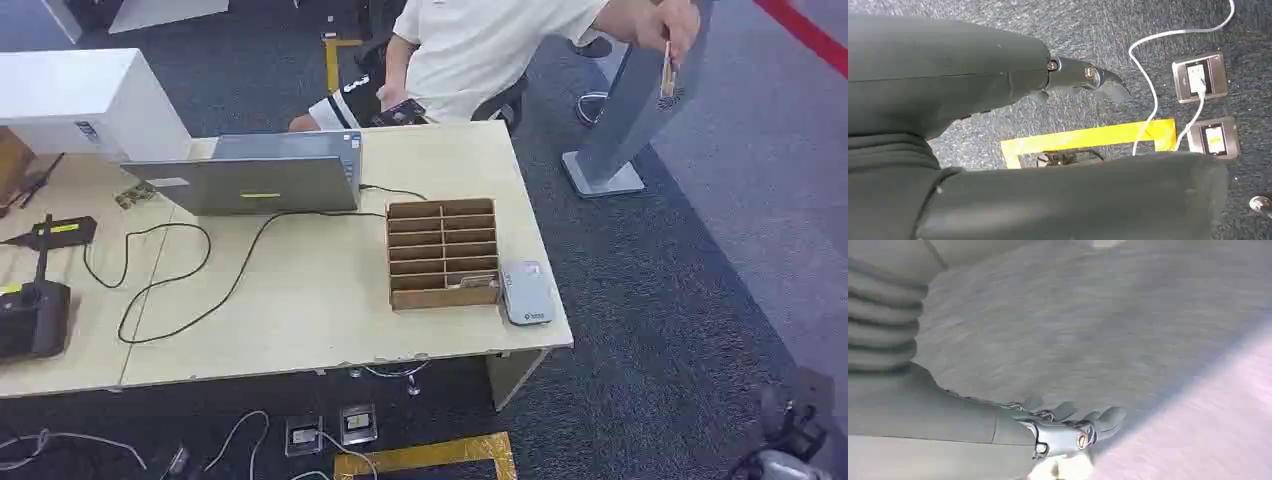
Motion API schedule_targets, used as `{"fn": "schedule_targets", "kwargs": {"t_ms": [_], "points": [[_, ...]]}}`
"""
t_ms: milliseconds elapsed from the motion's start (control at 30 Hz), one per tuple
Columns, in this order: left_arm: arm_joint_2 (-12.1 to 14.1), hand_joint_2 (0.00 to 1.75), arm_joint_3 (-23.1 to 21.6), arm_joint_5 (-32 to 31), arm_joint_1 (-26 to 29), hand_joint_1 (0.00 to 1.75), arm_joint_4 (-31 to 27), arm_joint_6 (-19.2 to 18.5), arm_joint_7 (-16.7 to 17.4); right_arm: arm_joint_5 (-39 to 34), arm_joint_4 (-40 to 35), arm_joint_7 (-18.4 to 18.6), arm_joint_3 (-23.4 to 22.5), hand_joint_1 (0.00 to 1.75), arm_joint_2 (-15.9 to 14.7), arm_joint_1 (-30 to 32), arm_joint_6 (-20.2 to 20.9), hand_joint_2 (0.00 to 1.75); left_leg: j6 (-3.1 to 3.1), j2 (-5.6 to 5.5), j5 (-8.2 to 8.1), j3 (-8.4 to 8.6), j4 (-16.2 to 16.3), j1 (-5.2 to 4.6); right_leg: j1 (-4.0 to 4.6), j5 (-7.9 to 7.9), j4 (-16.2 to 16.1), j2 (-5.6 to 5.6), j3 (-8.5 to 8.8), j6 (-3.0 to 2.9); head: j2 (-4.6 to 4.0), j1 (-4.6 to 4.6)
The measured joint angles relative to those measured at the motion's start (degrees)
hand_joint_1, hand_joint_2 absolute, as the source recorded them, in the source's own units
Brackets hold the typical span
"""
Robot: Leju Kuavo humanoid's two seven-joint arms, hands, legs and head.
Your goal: Pass the card to the sensor for recognition and then transmit it.
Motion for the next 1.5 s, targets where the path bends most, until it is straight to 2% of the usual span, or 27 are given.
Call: {"fn": "schedule_targets", "kwargs": {"t_ms": [67,167,233,333,467,567,700,867,1000,1133,1200,1300,1500], "points": [[-0.3,0.0,0.0,0.3,0.1,0.0,0.0,0.0,-0.5,-3.0,-1.9,-2.8,-0.8,0.0,-3.1,-6.1,-0.7,1.75,0.09,0.12,0.07,-0.08,0.0,-0.27,-0.29,0.1,0.1,0.11,-0.31,0.14,0.0,-0.11],[-0.5,0.0,0.0,0.7,0.0,0.0,0.1,0.0,-0.7,-6.9,-5.0,-1.5,-0.8,0.0,-7.3,-14.3,-2.3,1.75,0.24,-0.02,0.17,-0.03,0.0,-0.2,-0.21,0.09,0.0,-0.06,-0.2,0.14,0.0,0.05],[-0.8,0.0,-0.1,1.1,0.2,0.0,0.1,0.0,-0.8,-12.4,-6.5,-3.0,-0.2,0.0,-8.5,-16.3,-3.1,1.75,0.24,-0.36,0.17,-0.09,0.0,-0.04,-0.05,0.09,0.0,-0.35,-0.03,0.13,0.0,0.05],[-1.1,0.0,-0.1,1.6,0.3,0.0,0.2,0.0,-1.7,-19.1,-9.2,-7.4,2.4,0.0,-9.4,-18.2,-3.8,1.75,0.28,-0.53,0.23,-0.35,0.0,-0.25,-0.24,0.1,0.1,-0.45,-0.23,0.15,0.0,-0.04],[-1.2,0.0,-0.2,2.4,0.2,0.0,0.2,0.0,-2.6,-27.2,-16.9,-3.5,12.3,0.0,-11.4,-26.0,-8.0,1.75,0.27,-0.4,0.25,-0.36,0.0,-0.38,-0.36,0.13,0.2,-0.28,-0.39,0.19,0.0,-0.02],[-1.5,0.0,-0.3,2.6,0.2,0.0,0.2,0.0,-2.6,-28.7,-23.0,-2.7,21.2,0.0,-11.6,-30.6,-9.6,1.75,0.32,-0.43,0.31,-0.38,0.0,-0.34,-0.32,0.13,0.2,-0.33,-0.38,0.19,0.0,-0.06],[-1.6,0.0,-0.6,2.5,0.1,0.0,0.3,0.0,-2.6,-22.8,-30.5,-2.1,33.8,0.0,-10.2,-35.5,-10.1,1.75,0.25,-0.49,0.36,-0.38,0.0,-0.28,-0.27,0.12,0.3,-0.41,-0.38,0.18,0.0,-0.04],[-1.4,0.0,-1.6,1.9,0.1,0.0,0.3,0.0,-2.6,-9.0,-36.7,-2.3,47.0,0.0,-8.0,-38.0,-7.0,1.75,0.24,-0.59,0.43,-0.41,0.0,-0.21,-0.2,0.12,0.3,-0.55,-0.36,0.17,0.0,-0.06],[-1.2,0.0,-1.7,1.7,0.1,0.0,0.3,0.0,-2.6,-4.3,-39.9,-2.8,53.7,0.0,-6.8,-38.1,-6.4,1.75,0.23,-0.81,0.44,-0.48,0.0,-0.2,-0.19,0.11,0.2,-0.78,-0.34,0.17,0.0,-0.02],[-0.9,0.0,-2.8,1.7,0.0,0.0,0.3,0.0,-2.8,10.7,-42.5,-5.6,61.7,0.0,-4.8,-38.9,-5.2,1.75,0.22,-0.69,0.44,-0.45,0.0,-0.15,-0.15,0.11,0.3,-0.57,-0.36,0.17,0.0,0.0],[-0.9,0.0,-3.1,1.7,-0.2,0.0,0.3,0.0,-2.8,14.3,-43.4,-5.3,65.0,0.0,-3.4,-38.9,-5.0,1.75,0.22,-0.7,0.45,-0.43,0.0,-0.13,-0.12,0.11,0.2,-0.61,-0.37,0.16,0.0,-0.04],[-0.7,0.0,-3.2,1.8,-0.2,0.0,0.3,0.0,-2.8,15.2,-44.4,-5.1,68.6,0.0,-2.1,-39.0,-5.0,1.75,0.19,-0.84,0.47,-0.46,0.0,-0.1,-0.1,0.09,0.2,-0.8,-0.35,0.13,0.0,0.0],[-0.4,0.0,-3.9,1.8,-0.1,0.0,0.4,0.0,-2.8,16.1,-45.4,-6.0,72.0,0.0,-1.2,-39.1,-4.0,1.75,0.18,-0.82,0.47,-0.48,0.0,-0.11,-0.1,0.09,0.2,-0.73,-0.34,0.13,0.0,0.0]]}}
